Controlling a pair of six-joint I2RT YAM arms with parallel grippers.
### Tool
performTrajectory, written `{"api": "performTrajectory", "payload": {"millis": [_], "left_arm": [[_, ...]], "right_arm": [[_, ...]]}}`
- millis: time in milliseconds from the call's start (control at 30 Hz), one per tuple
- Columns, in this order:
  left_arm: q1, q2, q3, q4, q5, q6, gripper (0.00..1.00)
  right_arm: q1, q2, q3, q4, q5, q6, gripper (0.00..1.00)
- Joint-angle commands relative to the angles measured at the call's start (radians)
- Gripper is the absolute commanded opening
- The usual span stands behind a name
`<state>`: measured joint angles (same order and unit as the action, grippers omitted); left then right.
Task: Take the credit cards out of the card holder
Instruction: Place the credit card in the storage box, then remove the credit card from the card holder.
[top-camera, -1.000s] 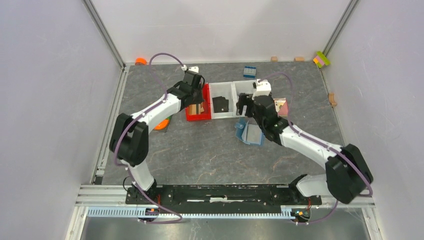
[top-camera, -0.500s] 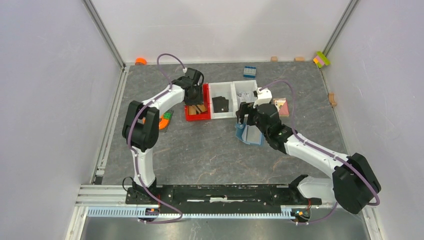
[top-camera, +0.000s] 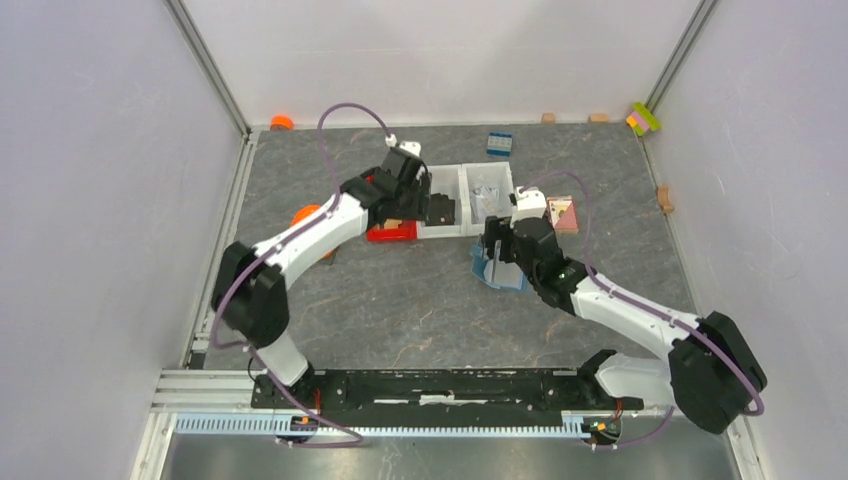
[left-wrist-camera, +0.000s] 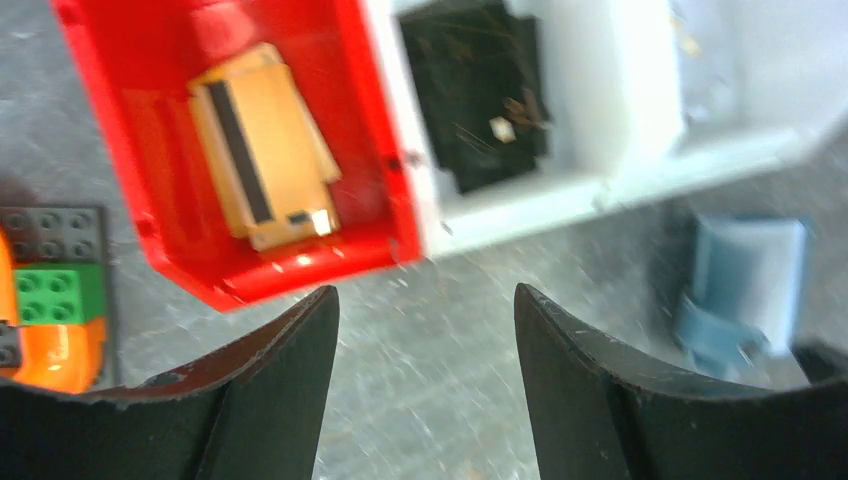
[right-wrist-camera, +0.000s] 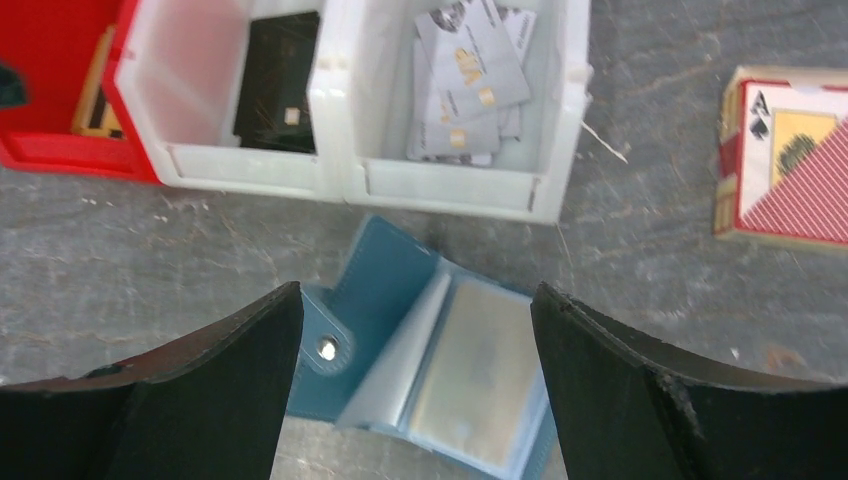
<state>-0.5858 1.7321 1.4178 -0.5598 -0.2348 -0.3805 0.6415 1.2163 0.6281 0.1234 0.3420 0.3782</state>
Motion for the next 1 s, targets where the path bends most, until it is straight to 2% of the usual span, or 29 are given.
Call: {"api": "performTrajectory", "payload": {"millis": [0,133,200,267,400,433,600,767,833,967], "left_arm": [[-0.109,-0.131,-0.131,0.121,0.063,-0.016,0.72],[-0.247,-0.179,-0.279,0.282,0.091,-0.027,0.78],[-0.257,-0.175,-0.356,0.401,0.163,-0.042,0.79],[-0.258,-0.154,-0.400,0.511,0.242,-0.042,0.81],[-0.261,-0.066,-0.377,0.553,0.337,-0.022,0.85],[-0.261,-0.048,-0.374,0.571,0.356,-0.021,0.89],[-0.272,-0.011,-0.376,0.674,0.448,-0.013,0.90],[-0.286,0.057,-0.326,0.665,0.454,0.024,0.90],[-0.295,0.099,-0.284,0.644,0.455,0.029,0.88],[-0.314,0.194,-0.176,0.535,0.431,0.033,0.67]], "right_arm": [[0.006,-0.102,-0.075,-0.035,0.077,0.015,0.87],[0.006,-0.191,-0.206,0.054,0.072,0.035,0.87],[0.006,-0.200,-0.239,0.083,0.096,0.054,0.88],[0.006,-0.191,-0.201,0.037,0.127,0.044,0.88],[0.006,-0.195,-0.206,-0.004,0.276,0.073,0.88],[0.006,-0.203,-0.220,0.012,0.285,0.076,0.88],[0.006,-0.208,-0.245,0.050,0.295,0.080,0.87],[0.005,-0.186,-0.238,0.016,0.348,0.102,0.88],[0.004,-0.172,-0.234,0.003,0.365,0.125,0.89],[0.004,-0.166,-0.246,-0.003,0.391,0.172,0.85]]}}
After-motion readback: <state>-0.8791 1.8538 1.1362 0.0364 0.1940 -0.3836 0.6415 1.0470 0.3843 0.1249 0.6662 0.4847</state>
